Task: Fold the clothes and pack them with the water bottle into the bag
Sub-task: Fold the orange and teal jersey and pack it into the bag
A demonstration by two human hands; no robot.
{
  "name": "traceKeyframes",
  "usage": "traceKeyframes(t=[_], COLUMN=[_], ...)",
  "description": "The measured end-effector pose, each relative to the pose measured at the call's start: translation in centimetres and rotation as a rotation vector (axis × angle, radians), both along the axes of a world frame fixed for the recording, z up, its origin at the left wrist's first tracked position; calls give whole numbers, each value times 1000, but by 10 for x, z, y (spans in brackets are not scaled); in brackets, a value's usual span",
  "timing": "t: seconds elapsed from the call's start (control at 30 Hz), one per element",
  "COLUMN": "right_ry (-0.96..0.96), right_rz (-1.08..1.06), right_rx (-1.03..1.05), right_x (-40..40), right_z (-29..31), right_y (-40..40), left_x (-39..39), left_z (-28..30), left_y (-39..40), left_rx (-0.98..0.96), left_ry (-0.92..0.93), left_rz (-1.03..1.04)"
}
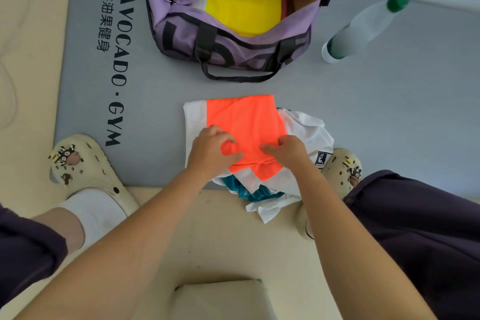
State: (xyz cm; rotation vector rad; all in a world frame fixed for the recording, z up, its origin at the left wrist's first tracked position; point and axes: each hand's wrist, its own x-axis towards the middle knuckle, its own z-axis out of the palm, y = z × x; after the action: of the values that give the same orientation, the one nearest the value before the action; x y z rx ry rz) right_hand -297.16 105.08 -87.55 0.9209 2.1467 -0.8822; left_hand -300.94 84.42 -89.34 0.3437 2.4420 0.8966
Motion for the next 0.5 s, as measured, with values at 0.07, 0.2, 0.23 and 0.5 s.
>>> traceKeyframes(t=[0.07, 0.2, 0.23, 0.5], right_ry=[36, 85, 102, 279], right_rz=[-164, -742, -817, -737], right_rx=[-179, -841, -928, -938], right_x=[-7, -27, -33, -75], right_z=[8, 25, 28, 29], right_y=[2, -1, -3, -12], left_x=[-2, -9, -12, -82], left_z=[5, 20, 23, 21], left_y=[7, 27, 30, 12], left_rx=[6, 57, 75, 21], left_ry=[-15, -66, -91, -209], left_rz=[-71, -156, -125, 173])
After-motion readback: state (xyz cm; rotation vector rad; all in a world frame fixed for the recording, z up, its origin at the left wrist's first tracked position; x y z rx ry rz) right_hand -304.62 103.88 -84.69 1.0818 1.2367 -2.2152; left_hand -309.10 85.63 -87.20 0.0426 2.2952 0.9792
